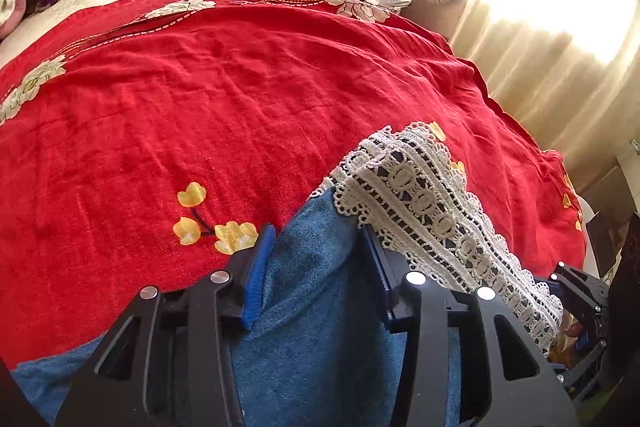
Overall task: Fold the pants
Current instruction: 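Close the right tool on the lace hem while the left tool grips the denim beside it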
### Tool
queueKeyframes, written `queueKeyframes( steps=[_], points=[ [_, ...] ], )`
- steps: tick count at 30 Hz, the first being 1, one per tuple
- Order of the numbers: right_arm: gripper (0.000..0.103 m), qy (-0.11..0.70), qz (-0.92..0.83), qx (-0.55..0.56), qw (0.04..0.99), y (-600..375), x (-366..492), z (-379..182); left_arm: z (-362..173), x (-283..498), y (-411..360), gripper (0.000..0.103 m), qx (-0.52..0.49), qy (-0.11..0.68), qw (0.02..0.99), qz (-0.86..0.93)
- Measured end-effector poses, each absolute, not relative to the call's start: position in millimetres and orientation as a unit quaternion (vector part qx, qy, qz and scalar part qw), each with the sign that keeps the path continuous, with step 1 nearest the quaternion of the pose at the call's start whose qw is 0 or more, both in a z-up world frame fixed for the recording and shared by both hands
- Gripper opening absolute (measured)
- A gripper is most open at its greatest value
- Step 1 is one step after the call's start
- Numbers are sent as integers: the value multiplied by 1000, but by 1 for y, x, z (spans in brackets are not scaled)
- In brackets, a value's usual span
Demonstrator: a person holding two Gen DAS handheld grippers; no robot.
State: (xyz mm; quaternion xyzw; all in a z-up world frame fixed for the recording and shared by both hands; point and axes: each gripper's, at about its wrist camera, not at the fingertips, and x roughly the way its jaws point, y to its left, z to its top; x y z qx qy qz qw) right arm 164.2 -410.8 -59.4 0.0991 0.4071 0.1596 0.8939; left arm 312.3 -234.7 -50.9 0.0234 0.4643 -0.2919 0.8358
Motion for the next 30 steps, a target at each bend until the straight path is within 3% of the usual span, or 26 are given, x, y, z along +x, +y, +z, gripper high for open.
queueKeyframes(
  steps=[1,2,7,12,25,28,30],
  points=[
    [50,404,170,104,893,-411,165,-59,-51,311,-235,36,29,461,837,-293],
    [49,400,182,110,891,-409,165,-58,-51,308,-239,32,46,456,840,-291],
    [20,391,209,126,888,-411,168,-58,-48,308,-234,17,35,456,842,-285],
    [18,366,226,123,894,-406,162,-40,-37,305,-216,10,-15,441,844,-303],
    [18,306,334,28,891,-307,138,22,1,265,-123,9,-131,382,864,-302],
    [18,317,348,-12,882,-271,135,15,-7,257,-87,15,-154,389,871,-257],
    [18,332,358,-36,872,-245,135,4,-14,249,-56,27,-185,398,871,-221]
  ],
)
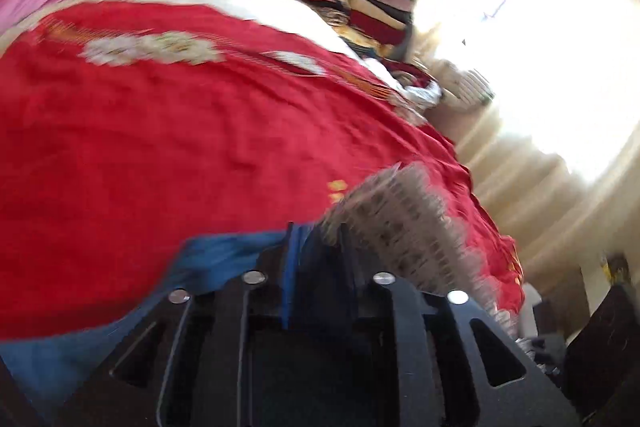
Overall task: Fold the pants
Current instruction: 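Close the right tool on the lace hem while the left tool grips the denim beside it, then lift the hem end with both tools and fold it over toward the waistband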
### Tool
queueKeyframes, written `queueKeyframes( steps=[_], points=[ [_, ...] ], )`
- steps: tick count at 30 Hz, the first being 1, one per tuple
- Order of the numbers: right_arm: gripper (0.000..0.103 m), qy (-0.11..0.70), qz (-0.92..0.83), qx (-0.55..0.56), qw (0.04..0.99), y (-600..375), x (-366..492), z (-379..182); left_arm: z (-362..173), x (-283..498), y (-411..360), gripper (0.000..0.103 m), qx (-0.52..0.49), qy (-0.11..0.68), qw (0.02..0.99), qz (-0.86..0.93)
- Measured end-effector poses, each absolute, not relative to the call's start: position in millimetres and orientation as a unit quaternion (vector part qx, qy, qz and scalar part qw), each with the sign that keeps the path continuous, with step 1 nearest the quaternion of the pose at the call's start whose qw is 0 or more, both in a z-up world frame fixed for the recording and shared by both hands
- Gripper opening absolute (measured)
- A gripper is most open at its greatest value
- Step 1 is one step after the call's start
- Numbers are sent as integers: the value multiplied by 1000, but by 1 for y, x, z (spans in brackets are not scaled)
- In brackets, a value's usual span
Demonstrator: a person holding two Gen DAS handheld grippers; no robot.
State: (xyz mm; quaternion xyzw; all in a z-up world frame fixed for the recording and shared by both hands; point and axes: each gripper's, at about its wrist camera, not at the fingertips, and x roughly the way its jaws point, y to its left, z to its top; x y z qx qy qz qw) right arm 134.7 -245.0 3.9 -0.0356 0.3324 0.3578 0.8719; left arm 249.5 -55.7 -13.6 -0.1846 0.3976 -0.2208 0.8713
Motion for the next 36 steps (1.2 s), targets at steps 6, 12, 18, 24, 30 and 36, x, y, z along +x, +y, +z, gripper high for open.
queueKeyframes(
  steps=[6,12,18,24,30,36],
  points=[
    [35,366,404,-82,834,-183,120,-19,-13,204,39,39,-252,367,886,-129],
    [74,268,377,-89,882,-205,109,45,-11,168,67,54,-270,352,890,-106],
    [94,142,184,-51,971,-293,154,124,-16,164,50,64,-265,361,885,-129],
    [94,244,189,-48,950,-299,208,97,-25,168,35,65,-265,382,870,-163],
    [94,325,234,-58,914,-260,234,38,-33,162,20,70,-286,397,850,-197],
    [94,223,194,-64,953,-273,204,68,-20,140,-3,70,-254,388,860,-211]
  ],
)
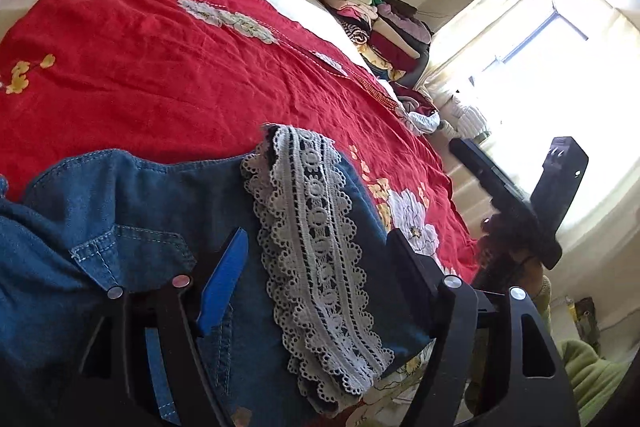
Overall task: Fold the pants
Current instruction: 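Lift the hem end with both tools and fold it over toward the waistband, then open both tools and release the folded hem onto the pants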
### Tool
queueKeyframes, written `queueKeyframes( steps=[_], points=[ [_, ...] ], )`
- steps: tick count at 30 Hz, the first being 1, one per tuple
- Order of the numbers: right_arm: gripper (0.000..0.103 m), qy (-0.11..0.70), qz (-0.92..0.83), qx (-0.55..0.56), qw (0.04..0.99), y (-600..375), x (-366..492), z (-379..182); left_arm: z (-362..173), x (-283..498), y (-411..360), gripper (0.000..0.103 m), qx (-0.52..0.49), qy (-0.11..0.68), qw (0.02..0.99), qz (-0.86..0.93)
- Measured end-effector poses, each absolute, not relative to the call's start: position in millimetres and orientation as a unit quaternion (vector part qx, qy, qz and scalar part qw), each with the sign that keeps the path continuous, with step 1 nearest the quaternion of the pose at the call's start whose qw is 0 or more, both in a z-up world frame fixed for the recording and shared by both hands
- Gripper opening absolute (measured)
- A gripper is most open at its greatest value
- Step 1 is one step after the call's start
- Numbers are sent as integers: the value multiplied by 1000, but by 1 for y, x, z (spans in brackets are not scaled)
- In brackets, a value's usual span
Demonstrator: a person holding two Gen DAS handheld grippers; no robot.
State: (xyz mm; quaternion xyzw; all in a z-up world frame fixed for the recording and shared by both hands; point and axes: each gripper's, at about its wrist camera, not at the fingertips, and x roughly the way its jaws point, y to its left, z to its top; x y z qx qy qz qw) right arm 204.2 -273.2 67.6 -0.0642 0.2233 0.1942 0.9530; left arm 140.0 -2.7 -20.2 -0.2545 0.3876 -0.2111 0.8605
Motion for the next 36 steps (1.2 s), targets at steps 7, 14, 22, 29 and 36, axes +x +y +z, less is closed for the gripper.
queueKeyframes(
  steps=[7,14,22,29,36],
  points=[
    [94,224,178,-46,957,-292,214,85,-36,169,-18,72,-243,424,850,-195],
    [94,331,211,-66,917,-273,250,32,-60,196,-7,79,-286,439,832,-183],
    [93,426,294,-12,855,-252,283,-13,-61,210,-4,58,-333,418,824,-190],
    [42,482,354,58,799,-243,298,-40,-62,203,-6,15,-325,420,827,-182],
    [8,424,370,61,824,-245,280,-17,-19,171,-6,13,-269,379,869,-171]
  ],
)
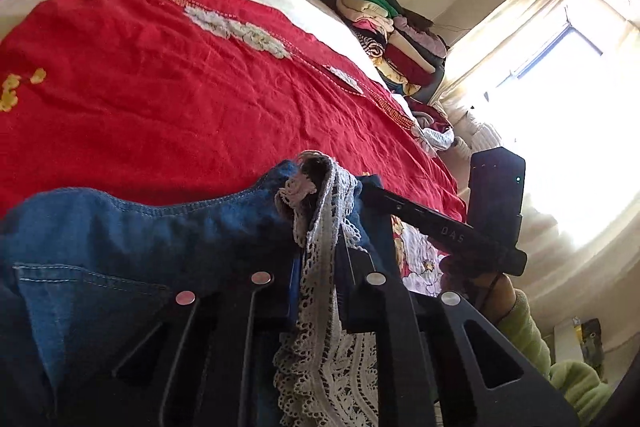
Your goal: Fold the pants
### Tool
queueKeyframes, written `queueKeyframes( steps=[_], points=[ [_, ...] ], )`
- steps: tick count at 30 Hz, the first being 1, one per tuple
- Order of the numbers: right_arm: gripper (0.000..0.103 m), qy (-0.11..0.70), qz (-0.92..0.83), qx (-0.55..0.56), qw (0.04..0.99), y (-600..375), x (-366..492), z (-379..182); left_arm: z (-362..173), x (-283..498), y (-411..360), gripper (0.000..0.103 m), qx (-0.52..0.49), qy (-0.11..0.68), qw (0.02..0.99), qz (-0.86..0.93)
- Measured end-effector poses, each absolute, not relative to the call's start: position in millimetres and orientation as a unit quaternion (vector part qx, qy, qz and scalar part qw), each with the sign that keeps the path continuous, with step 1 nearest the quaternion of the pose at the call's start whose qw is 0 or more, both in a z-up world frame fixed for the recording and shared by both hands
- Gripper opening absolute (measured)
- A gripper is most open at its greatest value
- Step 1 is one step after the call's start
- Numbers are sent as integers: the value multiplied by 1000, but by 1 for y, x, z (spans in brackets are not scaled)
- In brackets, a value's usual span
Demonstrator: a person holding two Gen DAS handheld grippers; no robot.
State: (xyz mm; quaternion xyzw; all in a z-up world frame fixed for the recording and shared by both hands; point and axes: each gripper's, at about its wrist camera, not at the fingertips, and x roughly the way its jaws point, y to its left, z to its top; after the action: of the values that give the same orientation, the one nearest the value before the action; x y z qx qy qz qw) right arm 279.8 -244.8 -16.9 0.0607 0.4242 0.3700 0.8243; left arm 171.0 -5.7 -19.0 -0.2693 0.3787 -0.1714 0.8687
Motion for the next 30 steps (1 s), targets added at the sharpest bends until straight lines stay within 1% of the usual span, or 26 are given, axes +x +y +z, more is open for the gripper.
queueKeyframes(
  steps=[3,5,7,8,9,10,11,13,14,15,16,17,18,20,22,23,25,30],
  points=[
    [9,414,354,34,838,-239,278,-14,-24,176,-3,13,-249,393,873,-145],
    [12,424,334,14,842,-232,280,-19,-37,183,1,13,-249,408,868,-132],
    [20,428,321,-1,844,-229,279,-25,-49,188,5,16,-251,421,863,-124],
    [23,430,318,-1,845,-230,279,-27,-52,189,7,20,-251,422,862,-122],
    [34,431,314,3,846,-235,278,-28,-54,188,9,21,-254,422,862,-123],
    [40,430,309,8,848,-238,278,-28,-53,188,9,22,-254,422,861,-124],
    [41,425,307,14,851,-243,276,-25,-50,187,10,24,-252,419,863,-126],
    [51,412,302,20,859,-251,272,-18,-45,185,12,29,-245,416,867,-123],
    [53,408,300,21,862,-253,271,-15,-43,183,13,34,-247,413,868,-124],
    [56,403,299,22,865,-256,268,-12,-40,181,12,43,-251,410,868,-126],
    [61,398,299,23,867,-258,265,-9,-36,178,13,46,-253,407,868,-129],
    [64,392,297,25,870,-261,260,-5,-34,174,13,51,-252,404,870,-131],
    [67,388,298,26,872,-263,256,-2,-30,170,13,55,-248,401,872,-131],
    [71,378,298,21,876,-266,244,4,-24,159,15,56,-244,397,875,-130],
    [77,368,296,14,881,-269,231,9,-22,149,18,61,-252,395,874,-131],
    [78,360,297,9,884,-270,221,12,-20,142,19,67,-252,394,874,-130],
    [85,352,297,0,888,-272,208,15,-16,128,19,69,-245,395,875,-132],
    [89,329,296,-30,896,-276,168,19,-13,93,17,69,-238,400,874,-138]
  ],
)
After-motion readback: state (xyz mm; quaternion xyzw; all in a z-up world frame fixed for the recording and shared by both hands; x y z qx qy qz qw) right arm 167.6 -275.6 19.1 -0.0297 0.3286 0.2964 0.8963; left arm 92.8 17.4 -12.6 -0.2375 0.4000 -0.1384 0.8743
